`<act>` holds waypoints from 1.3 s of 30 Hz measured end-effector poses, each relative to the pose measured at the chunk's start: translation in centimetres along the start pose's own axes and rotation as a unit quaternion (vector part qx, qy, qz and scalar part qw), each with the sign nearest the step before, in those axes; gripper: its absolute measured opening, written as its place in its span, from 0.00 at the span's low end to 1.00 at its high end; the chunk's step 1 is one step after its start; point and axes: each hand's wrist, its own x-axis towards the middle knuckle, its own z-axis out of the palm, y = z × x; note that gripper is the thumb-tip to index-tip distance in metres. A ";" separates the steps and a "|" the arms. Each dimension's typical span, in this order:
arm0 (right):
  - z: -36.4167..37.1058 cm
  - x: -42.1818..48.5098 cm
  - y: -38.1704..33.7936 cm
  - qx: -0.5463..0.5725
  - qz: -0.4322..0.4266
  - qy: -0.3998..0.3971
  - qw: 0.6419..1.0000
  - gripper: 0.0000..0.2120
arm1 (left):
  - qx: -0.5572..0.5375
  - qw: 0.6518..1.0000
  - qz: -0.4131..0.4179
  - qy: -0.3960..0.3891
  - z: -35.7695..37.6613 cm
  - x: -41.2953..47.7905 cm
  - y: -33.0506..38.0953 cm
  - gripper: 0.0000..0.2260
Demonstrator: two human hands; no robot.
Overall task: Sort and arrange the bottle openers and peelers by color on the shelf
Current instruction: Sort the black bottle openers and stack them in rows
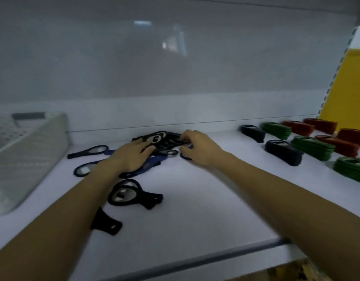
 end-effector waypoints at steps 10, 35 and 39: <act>1.9 6.8 -1.4 0.078 0.064 -0.037 0.994 0.24 | -0.085 0.993 -0.001 0.079 0.2 1.1 -1.1 0.15; 0.5 4.8 1.1 0.072 0.010 -0.110 0.991 0.17 | -0.435 0.864 -0.047 0.249 -2.1 -0.3 0.4 0.04; -0.1 4.7 0.7 0.184 0.024 -0.107 0.977 0.19 | -0.549 0.801 -0.104 0.214 -2.6 -0.8 0.9 0.05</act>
